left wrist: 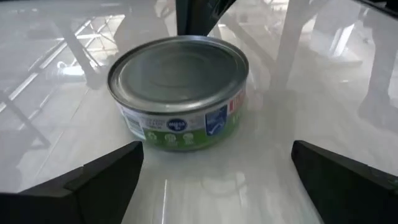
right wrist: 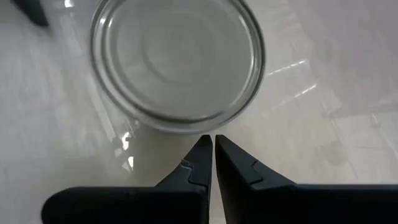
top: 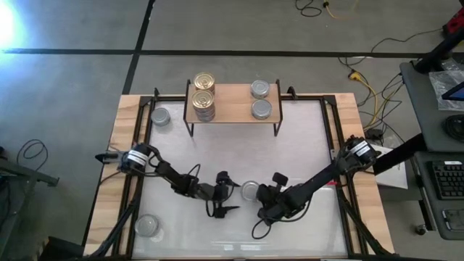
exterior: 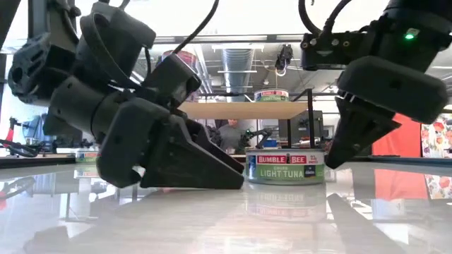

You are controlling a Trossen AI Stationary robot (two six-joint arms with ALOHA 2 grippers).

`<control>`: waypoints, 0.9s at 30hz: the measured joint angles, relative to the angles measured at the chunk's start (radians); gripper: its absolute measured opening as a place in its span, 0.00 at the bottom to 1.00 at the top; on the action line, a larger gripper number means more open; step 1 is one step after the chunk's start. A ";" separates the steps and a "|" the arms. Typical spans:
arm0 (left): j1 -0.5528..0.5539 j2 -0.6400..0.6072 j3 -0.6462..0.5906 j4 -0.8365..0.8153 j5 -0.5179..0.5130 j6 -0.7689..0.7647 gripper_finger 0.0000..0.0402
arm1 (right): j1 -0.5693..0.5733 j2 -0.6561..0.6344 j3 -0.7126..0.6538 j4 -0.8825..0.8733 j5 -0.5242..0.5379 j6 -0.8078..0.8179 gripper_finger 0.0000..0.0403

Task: Stack canned seafood by type on shelf
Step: Stack the green tuna can on top of the other green tuna on the shelf

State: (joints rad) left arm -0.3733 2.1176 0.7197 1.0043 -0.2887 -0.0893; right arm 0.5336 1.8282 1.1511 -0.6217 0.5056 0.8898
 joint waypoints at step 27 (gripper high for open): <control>0.042 0.099 0.182 -0.055 -0.049 0.055 0.99 | -0.065 0.005 -0.010 0.024 -0.035 -0.041 0.03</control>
State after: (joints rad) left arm -0.3309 2.2168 0.9013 0.9493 -0.3373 -0.0344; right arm 0.4684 1.8328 1.1414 -0.5980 0.4706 0.8488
